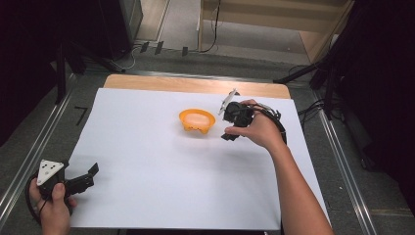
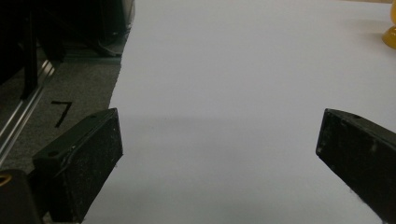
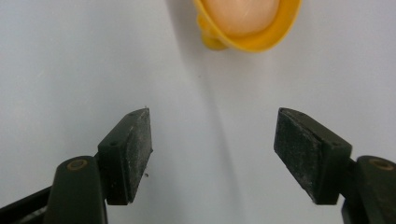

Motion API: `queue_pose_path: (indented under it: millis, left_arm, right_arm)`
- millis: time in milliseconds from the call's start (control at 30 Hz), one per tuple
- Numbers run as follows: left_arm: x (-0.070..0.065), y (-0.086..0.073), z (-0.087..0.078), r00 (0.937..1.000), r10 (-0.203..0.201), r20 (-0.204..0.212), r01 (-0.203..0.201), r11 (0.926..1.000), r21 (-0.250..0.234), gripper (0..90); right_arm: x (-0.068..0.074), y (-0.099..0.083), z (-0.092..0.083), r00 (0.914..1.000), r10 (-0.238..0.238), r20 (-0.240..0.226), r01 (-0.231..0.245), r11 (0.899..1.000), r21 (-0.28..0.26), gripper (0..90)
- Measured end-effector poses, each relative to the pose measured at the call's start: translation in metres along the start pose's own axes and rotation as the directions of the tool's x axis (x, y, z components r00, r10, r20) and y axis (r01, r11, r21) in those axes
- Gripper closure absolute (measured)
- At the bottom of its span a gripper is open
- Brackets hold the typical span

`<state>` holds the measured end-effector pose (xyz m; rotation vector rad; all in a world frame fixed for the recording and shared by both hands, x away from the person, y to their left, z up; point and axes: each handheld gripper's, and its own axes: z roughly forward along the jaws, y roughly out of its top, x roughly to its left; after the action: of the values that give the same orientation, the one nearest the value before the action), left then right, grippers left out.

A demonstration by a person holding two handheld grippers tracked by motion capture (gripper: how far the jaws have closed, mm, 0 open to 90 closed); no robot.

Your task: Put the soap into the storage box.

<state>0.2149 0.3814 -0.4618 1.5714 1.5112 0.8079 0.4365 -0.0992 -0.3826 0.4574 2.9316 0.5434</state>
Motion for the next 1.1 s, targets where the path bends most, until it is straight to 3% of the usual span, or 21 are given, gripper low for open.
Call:
queue_pose_path:
  millis: [467, 767, 833, 867, 933, 1000, 1067, 1100]
  left_arm:
    - [0.000, 0.000, 0.000, 1.0000, 0.000, -0.002, 0.000, 1.0000, -0.001, 1.2]
    - [0.000, 0.000, 0.000, 1.0000, 0.001, -0.006, -0.001, 1.0000, -0.005, 1.2]
    - [0.000, 0.000, 0.000, 1.0000, 0.001, -0.007, -0.001, 1.0000, -0.005, 1.2]
    - [0.000, 0.000, 0.000, 1.0000, 0.001, -0.008, -0.001, 1.0000, -0.005, 1.2]
    - [0.000, 0.000, 0.000, 1.0000, 0.002, -0.009, -0.002, 1.0000, -0.005, 1.2]
    - [-0.001, 0.000, 0.000, 0.9999, 0.003, -0.011, -0.003, 1.0000, -0.006, 1.2]
    - [0.000, 0.000, -0.001, 0.9999, 0.003, -0.012, -0.003, 1.0000, -0.007, 1.2]
    - [0.000, 0.000, -0.001, 0.9999, 0.002, -0.013, -0.002, 1.0000, -0.007, 1.2]
  right_arm:
    - [0.035, -0.048, -0.006, 0.9995, 0.002, 0.030, -0.001, 0.999, -0.035, 28.1]
    - [0.053, -0.090, -0.003, 0.9979, 0.053, 0.036, -0.050, 0.994, -0.102, 26.4]
    - [0.056, -0.099, -0.004, 0.9966, 0.071, 0.041, -0.066, 0.990, -0.126, 26.1]
    - [0.059, -0.111, -0.005, 0.9943, 0.095, 0.048, -0.086, 0.982, -0.168, 26.1]
    - [0.061, -0.116, -0.006, 0.9928, 0.109, 0.050, -0.099, 0.979, -0.179, 26.1]
    - [0.066, -0.134, -0.007, 0.9863, 0.158, 0.047, -0.143, 0.962, -0.235, 26.2]
    - [0.067, -0.140, -0.007, 0.9841, 0.171, 0.049, -0.154, 0.956, -0.250, 26.2]
    - [0.070, -0.153, -0.007, 0.9786, 0.198, 0.056, -0.175, 0.944, -0.279, 26.2]
